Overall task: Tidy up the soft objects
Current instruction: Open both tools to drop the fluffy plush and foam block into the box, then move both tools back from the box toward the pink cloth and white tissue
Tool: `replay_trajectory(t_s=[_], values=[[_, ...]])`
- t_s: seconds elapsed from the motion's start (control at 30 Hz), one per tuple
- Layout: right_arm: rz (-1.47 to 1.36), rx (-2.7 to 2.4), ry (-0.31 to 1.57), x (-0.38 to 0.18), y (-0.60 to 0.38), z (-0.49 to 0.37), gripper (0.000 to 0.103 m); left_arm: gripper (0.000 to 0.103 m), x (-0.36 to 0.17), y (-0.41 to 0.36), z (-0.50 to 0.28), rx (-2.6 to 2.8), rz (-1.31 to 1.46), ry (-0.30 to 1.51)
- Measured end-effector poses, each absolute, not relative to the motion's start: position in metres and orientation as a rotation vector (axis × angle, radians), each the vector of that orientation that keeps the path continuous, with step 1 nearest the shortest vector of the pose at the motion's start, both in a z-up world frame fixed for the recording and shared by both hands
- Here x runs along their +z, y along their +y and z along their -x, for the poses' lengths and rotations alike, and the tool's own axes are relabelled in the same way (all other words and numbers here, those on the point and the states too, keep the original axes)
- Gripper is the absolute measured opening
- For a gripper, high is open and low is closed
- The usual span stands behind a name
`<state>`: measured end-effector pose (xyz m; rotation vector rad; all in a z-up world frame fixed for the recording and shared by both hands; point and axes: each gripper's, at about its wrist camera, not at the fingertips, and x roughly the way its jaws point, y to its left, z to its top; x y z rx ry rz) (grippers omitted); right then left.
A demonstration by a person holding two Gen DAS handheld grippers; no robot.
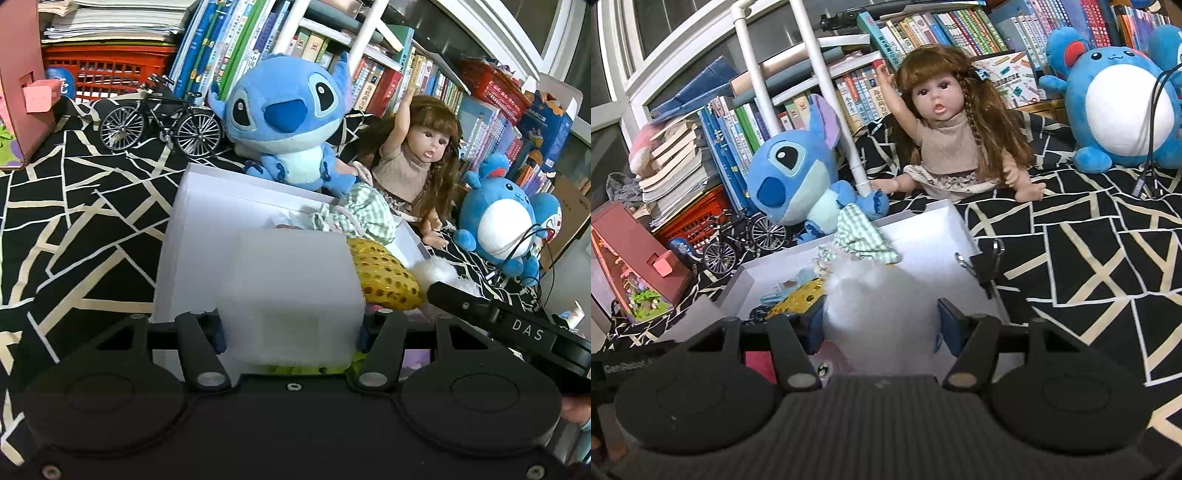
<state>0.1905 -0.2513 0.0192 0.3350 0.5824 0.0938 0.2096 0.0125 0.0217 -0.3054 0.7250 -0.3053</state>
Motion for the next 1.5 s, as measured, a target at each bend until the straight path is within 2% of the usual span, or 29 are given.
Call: replay_trajectory(t_s=[0.17,0.3,0.57,1.0,1.5], values=[[-0.351,0.083,0.576,0.018,-0.259,-0.190,0.066,0.074,0.024,0.014,-0.206,-0.286,0.281,0.715],[-0.355,0.092,0.566,0.019,-0.261,-0.187,0.079,0.083,0.028,0.012,-0.200,-0.292,0.262,0.700],[-0.336,0.101,0.534,0.027,-0.262,-0.178,0.090,0.095,0.035,0.013,-0.187,-0.287,0.245,0.672],[-0.277,0.113,0.486,0.038,-0.261,-0.157,0.099,0.098,0.043,0.019,-0.162,-0.288,0.244,0.619],[-0.196,0.141,0.453,0.042,-0.254,-0.133,0.102,0.100,0.047,0.020,-0.129,-0.301,0.202,0.557]])
